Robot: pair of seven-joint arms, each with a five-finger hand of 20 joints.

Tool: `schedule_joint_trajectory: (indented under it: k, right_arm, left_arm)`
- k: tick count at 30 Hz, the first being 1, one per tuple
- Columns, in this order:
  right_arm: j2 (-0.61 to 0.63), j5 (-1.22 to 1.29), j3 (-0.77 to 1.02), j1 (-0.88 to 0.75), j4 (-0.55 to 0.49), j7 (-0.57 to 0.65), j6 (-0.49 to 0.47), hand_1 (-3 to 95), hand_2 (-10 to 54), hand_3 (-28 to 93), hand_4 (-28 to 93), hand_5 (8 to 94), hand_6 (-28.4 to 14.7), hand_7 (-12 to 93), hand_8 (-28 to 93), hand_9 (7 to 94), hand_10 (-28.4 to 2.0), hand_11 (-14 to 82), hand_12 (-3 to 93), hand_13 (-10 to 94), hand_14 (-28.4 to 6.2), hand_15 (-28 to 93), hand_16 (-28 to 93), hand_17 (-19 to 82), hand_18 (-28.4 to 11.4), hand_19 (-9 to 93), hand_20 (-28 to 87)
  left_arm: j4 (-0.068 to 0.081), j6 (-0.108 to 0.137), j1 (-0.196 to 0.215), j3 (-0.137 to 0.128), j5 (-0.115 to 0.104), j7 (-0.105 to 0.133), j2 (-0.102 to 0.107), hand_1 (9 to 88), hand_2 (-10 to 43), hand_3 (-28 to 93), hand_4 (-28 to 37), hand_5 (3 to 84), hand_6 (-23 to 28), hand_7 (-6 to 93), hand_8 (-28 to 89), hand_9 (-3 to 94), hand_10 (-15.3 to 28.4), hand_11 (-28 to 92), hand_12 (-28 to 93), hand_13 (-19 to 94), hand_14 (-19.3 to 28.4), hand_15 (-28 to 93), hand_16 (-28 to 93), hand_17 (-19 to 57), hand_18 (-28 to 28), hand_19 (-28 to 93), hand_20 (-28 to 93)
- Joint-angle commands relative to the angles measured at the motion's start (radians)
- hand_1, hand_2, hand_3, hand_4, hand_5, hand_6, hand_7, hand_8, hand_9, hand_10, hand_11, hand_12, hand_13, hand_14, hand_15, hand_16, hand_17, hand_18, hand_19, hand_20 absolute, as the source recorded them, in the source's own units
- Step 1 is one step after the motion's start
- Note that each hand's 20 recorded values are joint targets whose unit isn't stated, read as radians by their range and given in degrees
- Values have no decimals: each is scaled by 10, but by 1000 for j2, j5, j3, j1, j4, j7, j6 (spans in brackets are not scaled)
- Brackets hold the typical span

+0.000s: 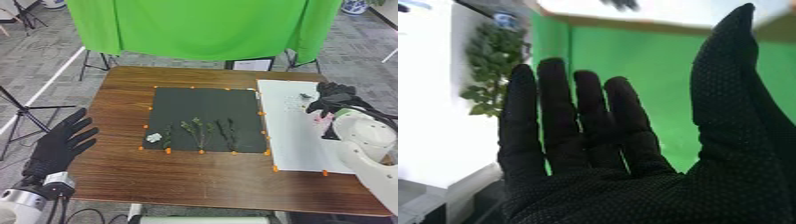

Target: Arrange flowers

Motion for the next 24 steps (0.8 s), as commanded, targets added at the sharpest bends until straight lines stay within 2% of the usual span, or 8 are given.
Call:
schedule_joint_trajectory:
  k: [1, 8, 15, 18, 21, 24]
  right_arm:
    - [10, -8, 0, -9, 40, 2, -25, 236, -95, 891, -283, 303, -52, 493, -205, 363, -126, 457, 288, 351, -97, 546, 168, 147, -181, 672, 367]
    - [9, -7, -19, 0, 65, 7, -51, 234, -95, 887, -283, 345, -44, 492, -207, 415, -119, 486, 287, 401, -94, 604, 169, 157, -184, 691, 386]
    - [2, -16, -54, 6, 91, 8, -39, 240, -95, 884, -283, 383, -28, 493, -208, 454, -109, 490, 280, 444, -92, 636, 182, 164, -182, 693, 396]
    - [-3, -18, -81, 17, 110, 2, -5, 255, -95, 886, -283, 400, -24, 486, -209, 481, -102, 505, 282, 482, -92, 725, 223, 183, -181, 720, 411]
    - [-2, -31, -116, 31, 129, -3, 60, 282, -95, 886, -282, 426, -14, 486, -208, 515, -101, 520, 286, 523, -89, 752, 237, 209, -183, 745, 422]
    - [2, -33, -148, 39, 148, -19, 186, 324, -95, 880, -282, 472, -2, 494, -174, 542, -97, 502, 309, 587, -77, 741, 257, 238, -182, 761, 423]
  left_arm:
    - [-6, 4, 8, 0, 4, 0, -9, 232, -27, 704, -283, 241, 34, 162, -101, 210, 106, 135, 179, 151, 151, 261, 13, -117, 187, 326, 92]
    - [-6, 3, 8, 0, 4, 0, -10, 232, -27, 705, -283, 241, 34, 162, -101, 210, 107, 137, 179, 151, 151, 261, 14, -117, 187, 326, 92]
    - [0, -1, -2, 6, 2, -2, -1, 232, -27, 704, -283, 242, 34, 162, -101, 211, 106, 134, 179, 152, 151, 259, 13, -116, 187, 325, 92]
    - [4, -4, -10, 10, 0, 0, 4, 231, -27, 704, -283, 242, 34, 162, -101, 211, 106, 135, 179, 152, 151, 260, 14, -116, 187, 325, 92]
    - [5, -4, -11, 12, -1, 3, 9, 229, -28, 705, -283, 241, 34, 162, -101, 211, 106, 136, 179, 152, 151, 259, 13, -116, 187, 326, 92]
    - [8, -6, -15, 14, -1, 1, 11, 228, -29, 705, -283, 241, 34, 161, -101, 211, 106, 135, 179, 153, 151, 261, 14, -117, 187, 327, 92]
